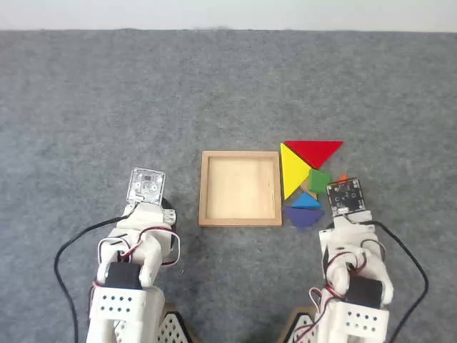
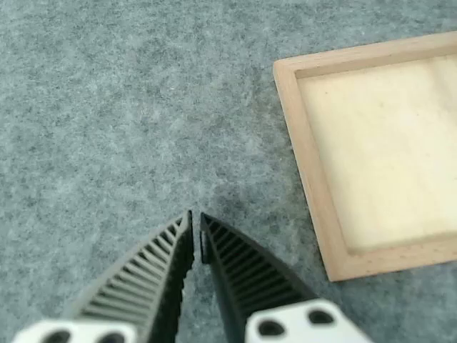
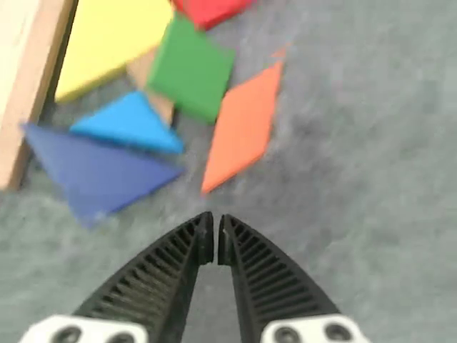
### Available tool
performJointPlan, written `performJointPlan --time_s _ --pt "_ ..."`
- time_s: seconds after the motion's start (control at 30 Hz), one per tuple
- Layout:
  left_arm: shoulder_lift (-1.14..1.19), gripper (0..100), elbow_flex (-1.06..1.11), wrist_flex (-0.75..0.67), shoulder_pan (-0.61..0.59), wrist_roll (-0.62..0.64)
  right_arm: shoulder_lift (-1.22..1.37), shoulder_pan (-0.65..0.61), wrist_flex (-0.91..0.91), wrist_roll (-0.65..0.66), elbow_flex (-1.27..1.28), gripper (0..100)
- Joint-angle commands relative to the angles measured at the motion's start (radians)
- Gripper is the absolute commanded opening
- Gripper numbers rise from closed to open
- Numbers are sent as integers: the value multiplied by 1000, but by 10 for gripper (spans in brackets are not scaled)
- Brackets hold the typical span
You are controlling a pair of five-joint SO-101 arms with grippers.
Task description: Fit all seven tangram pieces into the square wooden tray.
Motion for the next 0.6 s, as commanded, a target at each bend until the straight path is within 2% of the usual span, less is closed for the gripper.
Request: performJointPlan --time_s 0.0,0.1,0.2,0.37,0.57 --pt "-12 15 -8 2 -5 5 -10 44 -45 25 -164 43" --pt "-12 15 -8 2 -5 5 44 25 -30 12 -287 47" --pt "-12 15 -8 2 -5 5 229 -18 -39 5 -405 46" --pt "-12 15 -8 2 -5 5 766 -85 -99 3 -690 48" --pt "-12 15 -8 2 -5 5 1411 -173 -28 11 -1134 50"
